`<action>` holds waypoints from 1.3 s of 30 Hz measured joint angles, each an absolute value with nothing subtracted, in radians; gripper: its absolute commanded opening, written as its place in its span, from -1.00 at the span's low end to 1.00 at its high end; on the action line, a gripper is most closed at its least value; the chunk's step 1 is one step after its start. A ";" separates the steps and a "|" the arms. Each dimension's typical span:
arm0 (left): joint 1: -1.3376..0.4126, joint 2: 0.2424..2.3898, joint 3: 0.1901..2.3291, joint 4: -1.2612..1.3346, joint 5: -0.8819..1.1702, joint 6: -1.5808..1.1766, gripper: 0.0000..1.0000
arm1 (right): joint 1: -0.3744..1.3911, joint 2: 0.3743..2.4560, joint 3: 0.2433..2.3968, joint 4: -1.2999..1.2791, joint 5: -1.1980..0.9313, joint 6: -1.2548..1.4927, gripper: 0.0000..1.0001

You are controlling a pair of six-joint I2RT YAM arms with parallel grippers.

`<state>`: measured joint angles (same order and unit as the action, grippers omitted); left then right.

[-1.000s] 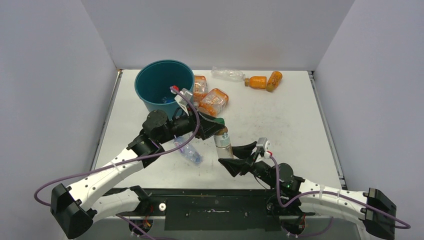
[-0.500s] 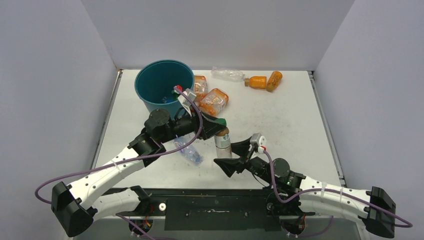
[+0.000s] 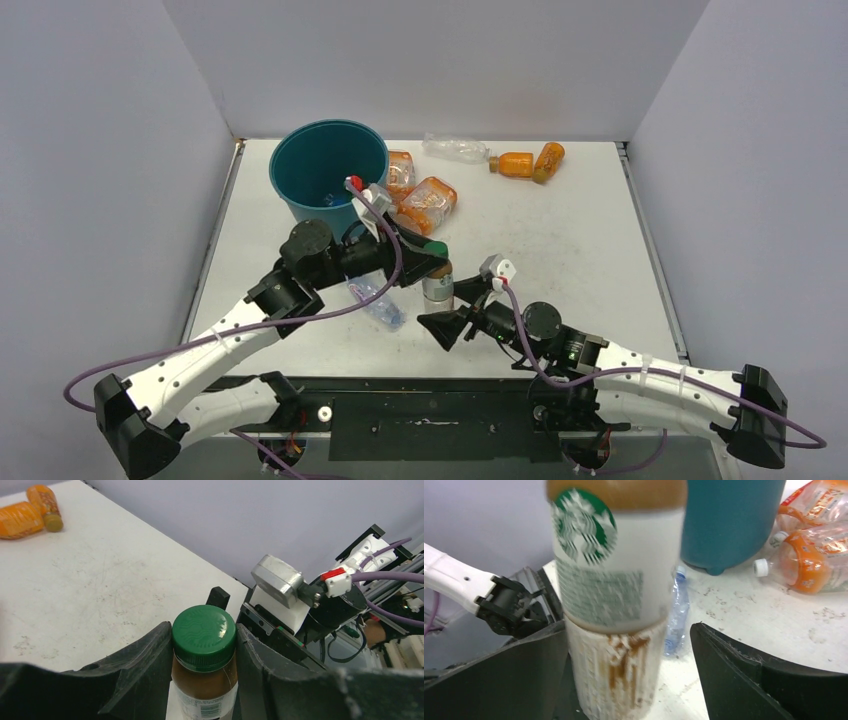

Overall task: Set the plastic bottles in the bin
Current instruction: Place the plastic bottle in the trash bin.

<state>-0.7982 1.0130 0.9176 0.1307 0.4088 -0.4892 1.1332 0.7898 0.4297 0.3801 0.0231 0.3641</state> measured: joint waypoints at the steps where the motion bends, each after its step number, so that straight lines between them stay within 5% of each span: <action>1: -0.800 1.004 0.918 0.128 0.401 -0.485 -1.00 | 1.133 0.793 0.430 0.368 0.027 0.368 0.80; 20: -0.689 0.985 1.307 0.107 -0.123 0.008 -1.00 | 1.133 0.661 0.548 0.094 0.304 0.520 0.79; 28: -0.395 1.224 1.330 0.188 -0.163 0.007 -1.00 | 1.133 0.645 0.497 0.070 0.431 0.496 0.80; 39: -0.356 1.424 1.294 0.263 -0.091 -0.052 -1.00 | 1.133 0.632 0.477 0.060 0.439 0.458 0.79</action>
<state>-0.3565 1.4239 1.2938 0.2634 -0.0914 -0.0521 1.1332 0.6315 0.4774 0.0601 0.4389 0.4576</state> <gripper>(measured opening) 0.421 0.897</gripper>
